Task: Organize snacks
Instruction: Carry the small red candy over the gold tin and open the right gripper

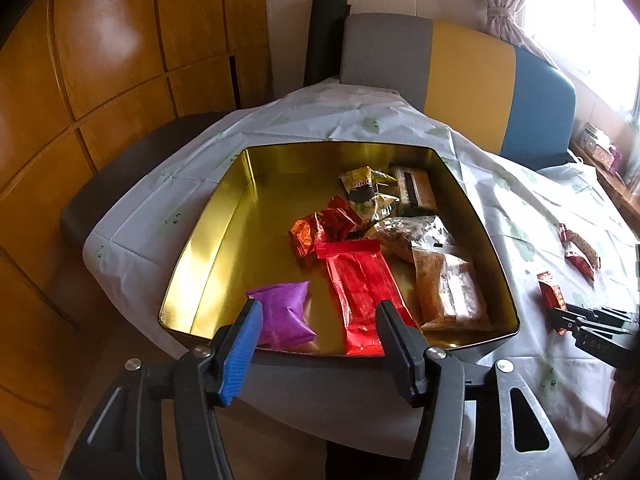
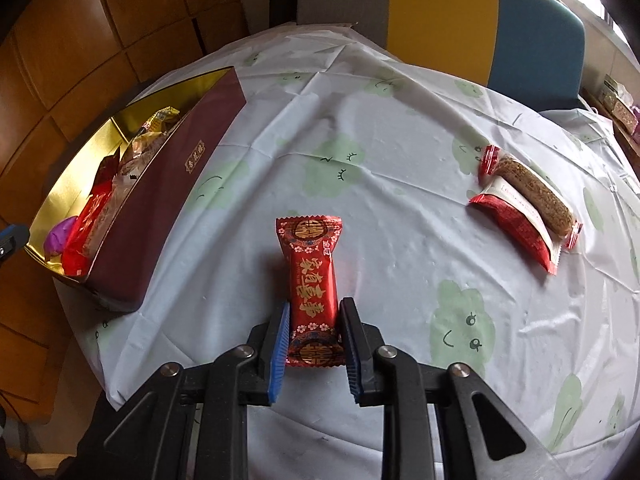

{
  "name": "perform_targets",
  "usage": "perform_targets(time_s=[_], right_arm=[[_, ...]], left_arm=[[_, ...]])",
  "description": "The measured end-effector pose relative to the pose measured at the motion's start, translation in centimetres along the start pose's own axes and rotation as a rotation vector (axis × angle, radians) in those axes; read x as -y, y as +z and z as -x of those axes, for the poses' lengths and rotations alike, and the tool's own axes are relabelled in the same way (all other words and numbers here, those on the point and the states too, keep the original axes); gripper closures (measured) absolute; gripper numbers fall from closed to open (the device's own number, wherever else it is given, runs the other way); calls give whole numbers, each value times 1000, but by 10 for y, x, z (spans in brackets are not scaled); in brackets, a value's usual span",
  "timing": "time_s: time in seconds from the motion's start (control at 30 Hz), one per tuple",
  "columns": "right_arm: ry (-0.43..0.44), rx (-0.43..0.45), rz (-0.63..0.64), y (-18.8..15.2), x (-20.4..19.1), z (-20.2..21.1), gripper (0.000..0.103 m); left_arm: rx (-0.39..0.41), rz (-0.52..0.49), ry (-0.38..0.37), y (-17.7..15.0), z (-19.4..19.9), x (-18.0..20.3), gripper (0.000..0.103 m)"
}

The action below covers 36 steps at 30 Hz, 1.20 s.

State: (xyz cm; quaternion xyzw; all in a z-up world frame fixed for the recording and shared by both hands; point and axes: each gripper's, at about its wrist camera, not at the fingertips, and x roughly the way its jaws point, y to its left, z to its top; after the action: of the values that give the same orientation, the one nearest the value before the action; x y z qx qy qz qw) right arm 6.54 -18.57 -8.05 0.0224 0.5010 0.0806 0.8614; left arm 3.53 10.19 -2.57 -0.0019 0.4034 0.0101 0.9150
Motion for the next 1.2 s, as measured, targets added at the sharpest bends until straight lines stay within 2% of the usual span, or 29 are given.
perform_targets(time_s=[0.13,0.23,0.43,0.63,0.77,0.9,1.1,1.2], right_arm=[[38,-1,-46,7,1,3,79],[61,28,-25,16,-11,12,79],[147,66,49,39,-50,30,79],[239,48,104,51,-92,31,79],[284,31,132,62,-120,28,79],[306,8,117,75,-140,13,79],[286,-102,113,79,-169,-42,79],[279,-89,123,75,-174,-49,78]], left_arm=[[9,6,5,-1,2,-2,37],[9,14,2,0,2,-5,36],[13,28,10,-1,1,-9,31],[16,52,44,-2,1,-19,21],[15,76,73,-3,-1,-27,20],[8,102,107,-4,-4,-37,13],[-4,132,141,-6,-6,-48,4],[5,148,150,-6,-4,-53,0]])
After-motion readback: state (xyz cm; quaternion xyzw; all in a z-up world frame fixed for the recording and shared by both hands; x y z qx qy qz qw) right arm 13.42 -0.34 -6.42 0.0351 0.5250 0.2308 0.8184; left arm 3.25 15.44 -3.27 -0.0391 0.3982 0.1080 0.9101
